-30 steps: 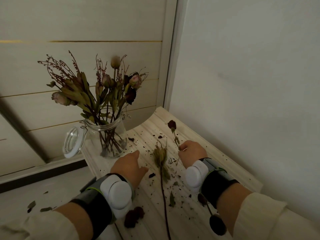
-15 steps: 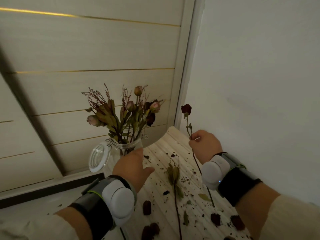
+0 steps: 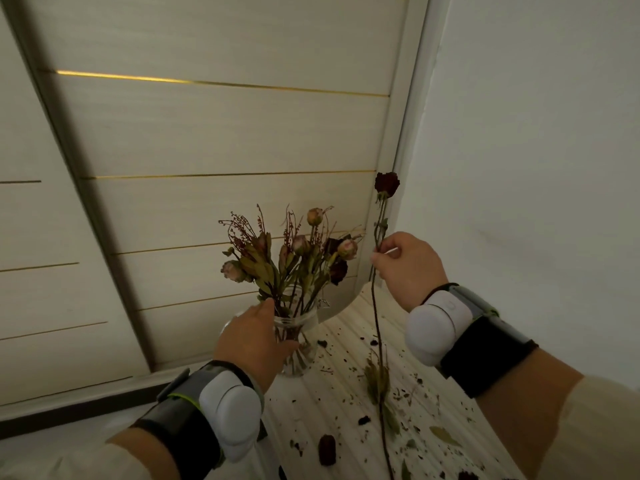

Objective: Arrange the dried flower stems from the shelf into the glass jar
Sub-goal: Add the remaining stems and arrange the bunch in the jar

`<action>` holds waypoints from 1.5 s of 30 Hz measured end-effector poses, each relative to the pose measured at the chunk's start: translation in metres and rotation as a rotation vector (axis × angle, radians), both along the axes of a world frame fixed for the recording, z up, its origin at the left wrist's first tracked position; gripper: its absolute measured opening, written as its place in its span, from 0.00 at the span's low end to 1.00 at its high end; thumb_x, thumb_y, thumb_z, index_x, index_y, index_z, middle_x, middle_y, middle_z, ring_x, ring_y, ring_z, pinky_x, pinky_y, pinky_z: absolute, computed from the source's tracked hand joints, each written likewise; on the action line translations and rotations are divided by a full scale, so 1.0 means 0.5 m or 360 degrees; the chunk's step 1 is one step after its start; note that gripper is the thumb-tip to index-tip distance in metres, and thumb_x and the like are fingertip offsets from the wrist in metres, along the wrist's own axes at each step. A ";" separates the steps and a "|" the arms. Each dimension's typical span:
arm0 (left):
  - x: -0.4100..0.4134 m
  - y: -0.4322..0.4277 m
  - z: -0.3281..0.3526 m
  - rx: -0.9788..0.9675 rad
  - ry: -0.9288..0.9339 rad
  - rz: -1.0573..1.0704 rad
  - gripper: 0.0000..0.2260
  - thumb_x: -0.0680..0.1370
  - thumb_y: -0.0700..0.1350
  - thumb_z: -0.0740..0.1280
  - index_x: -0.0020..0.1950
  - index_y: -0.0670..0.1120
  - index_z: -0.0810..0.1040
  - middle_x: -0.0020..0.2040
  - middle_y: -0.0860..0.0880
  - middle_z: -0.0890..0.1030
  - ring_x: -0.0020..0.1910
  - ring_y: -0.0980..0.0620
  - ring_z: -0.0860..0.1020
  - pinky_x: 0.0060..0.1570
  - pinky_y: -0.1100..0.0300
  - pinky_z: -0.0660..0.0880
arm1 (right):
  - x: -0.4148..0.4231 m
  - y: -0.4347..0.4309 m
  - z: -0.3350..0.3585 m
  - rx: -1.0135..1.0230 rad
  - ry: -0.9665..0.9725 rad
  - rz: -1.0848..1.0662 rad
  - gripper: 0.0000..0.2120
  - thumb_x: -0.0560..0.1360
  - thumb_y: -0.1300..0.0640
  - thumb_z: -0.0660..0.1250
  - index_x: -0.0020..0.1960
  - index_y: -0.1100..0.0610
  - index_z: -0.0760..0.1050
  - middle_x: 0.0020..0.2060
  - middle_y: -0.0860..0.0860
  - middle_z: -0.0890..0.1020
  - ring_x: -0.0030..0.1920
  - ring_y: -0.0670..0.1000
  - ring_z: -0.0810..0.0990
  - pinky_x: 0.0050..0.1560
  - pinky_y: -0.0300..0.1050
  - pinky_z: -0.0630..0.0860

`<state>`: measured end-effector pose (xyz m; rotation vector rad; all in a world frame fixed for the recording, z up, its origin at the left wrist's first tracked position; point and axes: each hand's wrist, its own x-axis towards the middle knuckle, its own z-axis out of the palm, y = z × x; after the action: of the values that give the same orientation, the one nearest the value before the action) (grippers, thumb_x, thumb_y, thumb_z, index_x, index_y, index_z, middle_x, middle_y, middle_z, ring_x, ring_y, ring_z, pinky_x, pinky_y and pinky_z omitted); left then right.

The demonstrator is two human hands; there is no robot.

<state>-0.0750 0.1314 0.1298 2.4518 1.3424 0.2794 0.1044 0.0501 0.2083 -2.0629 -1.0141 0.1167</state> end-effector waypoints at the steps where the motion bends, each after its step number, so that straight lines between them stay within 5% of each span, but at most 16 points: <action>1: -0.005 0.010 -0.004 -0.0013 -0.0004 0.0015 0.35 0.76 0.57 0.63 0.77 0.48 0.51 0.76 0.49 0.59 0.74 0.50 0.61 0.74 0.55 0.58 | -0.005 0.008 0.008 0.0017 -0.0002 0.0012 0.01 0.75 0.56 0.64 0.46 0.51 0.73 0.44 0.51 0.79 0.50 0.55 0.79 0.47 0.40 0.68; 14: -0.013 0.109 -0.046 -0.0110 0.0118 0.0045 0.40 0.75 0.60 0.64 0.77 0.47 0.46 0.77 0.48 0.55 0.76 0.49 0.57 0.74 0.54 0.57 | -0.060 0.118 0.047 0.0312 0.0027 0.0109 0.06 0.74 0.52 0.65 0.47 0.55 0.75 0.45 0.54 0.83 0.48 0.57 0.81 0.53 0.57 0.78; 20: -0.005 0.135 -0.078 -0.0142 0.0150 -0.0004 0.40 0.75 0.59 0.64 0.77 0.47 0.45 0.78 0.49 0.52 0.77 0.49 0.52 0.75 0.53 0.54 | -0.066 0.148 0.037 0.0347 -0.0105 0.0133 0.07 0.75 0.53 0.64 0.48 0.56 0.75 0.43 0.52 0.83 0.46 0.53 0.80 0.51 0.49 0.77; 25: 0.000 0.147 -0.094 -0.0171 0.0080 -0.0020 0.37 0.76 0.56 0.64 0.77 0.48 0.47 0.77 0.48 0.57 0.76 0.48 0.57 0.74 0.54 0.58 | -0.067 0.164 0.009 0.0246 -0.0222 0.0177 0.05 0.77 0.53 0.62 0.44 0.54 0.71 0.33 0.43 0.74 0.35 0.44 0.72 0.34 0.33 0.65; 38: 0.001 0.150 -0.105 -0.0169 -0.0048 -0.0029 0.32 0.78 0.50 0.64 0.77 0.50 0.51 0.73 0.48 0.65 0.71 0.48 0.67 0.68 0.57 0.65 | -0.078 0.198 -0.065 0.0003 -0.0191 0.0177 0.11 0.76 0.51 0.62 0.49 0.58 0.76 0.43 0.52 0.84 0.47 0.54 0.80 0.56 0.48 0.74; 45: 0.001 0.153 -0.106 -0.0149 -0.0035 -0.0054 0.32 0.78 0.49 0.64 0.77 0.50 0.50 0.74 0.48 0.64 0.71 0.48 0.66 0.68 0.57 0.65 | -0.085 0.208 -0.100 -0.0122 -0.0145 0.0149 0.10 0.75 0.53 0.62 0.47 0.60 0.76 0.44 0.53 0.83 0.46 0.53 0.80 0.47 0.43 0.74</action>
<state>-0.0746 0.2079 0.0768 2.3847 1.2737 0.2293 0.0621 0.1542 0.1582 -2.1059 -1.1794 0.1119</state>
